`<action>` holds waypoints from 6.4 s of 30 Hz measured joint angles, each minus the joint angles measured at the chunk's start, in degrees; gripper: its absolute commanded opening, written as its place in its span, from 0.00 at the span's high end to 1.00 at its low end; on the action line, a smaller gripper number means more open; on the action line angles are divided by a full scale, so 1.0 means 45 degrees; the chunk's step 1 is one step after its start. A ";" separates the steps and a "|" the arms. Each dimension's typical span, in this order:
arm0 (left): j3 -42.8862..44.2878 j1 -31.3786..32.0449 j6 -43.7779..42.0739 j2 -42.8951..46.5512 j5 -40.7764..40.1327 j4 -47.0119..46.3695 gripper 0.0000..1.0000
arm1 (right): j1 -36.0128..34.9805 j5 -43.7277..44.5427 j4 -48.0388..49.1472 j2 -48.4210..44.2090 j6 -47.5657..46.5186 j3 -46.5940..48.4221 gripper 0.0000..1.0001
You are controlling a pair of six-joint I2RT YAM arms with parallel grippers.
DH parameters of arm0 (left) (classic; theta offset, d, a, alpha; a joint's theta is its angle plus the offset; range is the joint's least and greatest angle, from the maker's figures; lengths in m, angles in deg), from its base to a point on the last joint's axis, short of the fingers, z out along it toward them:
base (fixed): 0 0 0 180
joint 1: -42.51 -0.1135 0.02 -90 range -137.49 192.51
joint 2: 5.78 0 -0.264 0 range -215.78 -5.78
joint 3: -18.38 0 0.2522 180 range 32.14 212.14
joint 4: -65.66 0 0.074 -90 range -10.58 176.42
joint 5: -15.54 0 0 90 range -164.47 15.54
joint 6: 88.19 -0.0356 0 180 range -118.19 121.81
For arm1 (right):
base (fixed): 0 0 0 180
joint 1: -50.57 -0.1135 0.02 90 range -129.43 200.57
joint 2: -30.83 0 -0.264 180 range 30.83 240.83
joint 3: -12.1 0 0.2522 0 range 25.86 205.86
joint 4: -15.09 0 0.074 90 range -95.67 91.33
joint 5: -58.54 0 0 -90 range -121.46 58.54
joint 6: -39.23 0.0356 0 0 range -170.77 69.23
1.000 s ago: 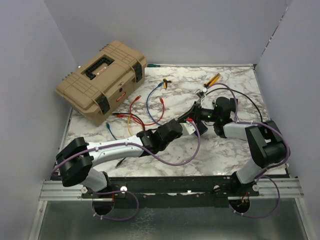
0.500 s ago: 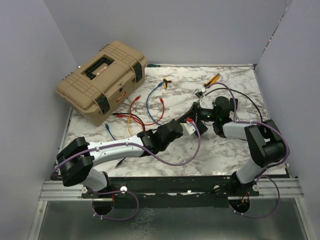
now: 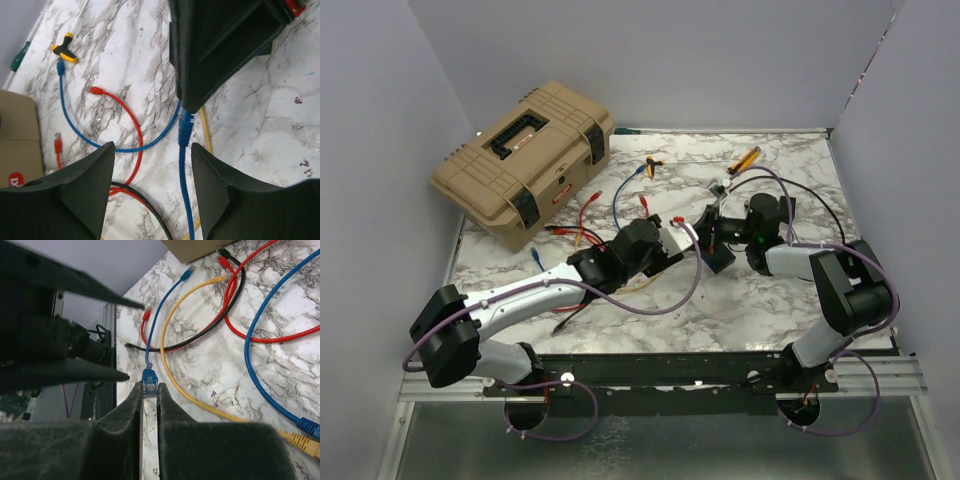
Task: Insert the plug into the switch port
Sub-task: Pick up the connector from the center of the board, then insert the connector into the switch port.
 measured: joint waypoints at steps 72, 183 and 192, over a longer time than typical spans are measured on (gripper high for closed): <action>0.1190 -0.3007 0.3473 -0.1350 0.8490 0.0243 1.00 | 0.0151 0.2152 0.0918 -0.3113 -0.2875 -0.2239 0.26; 0.4687 -0.0787 0.4925 -0.8616 0.2181 -0.0748 1.00 | 0.2875 0.5615 -0.6683 0.1817 -0.2744 0.1481 0.57; 0.4668 -0.0656 0.4721 -0.8616 0.2016 -0.0850 1.00 | 0.2880 0.5479 -0.6635 0.1870 -0.2671 0.1496 0.57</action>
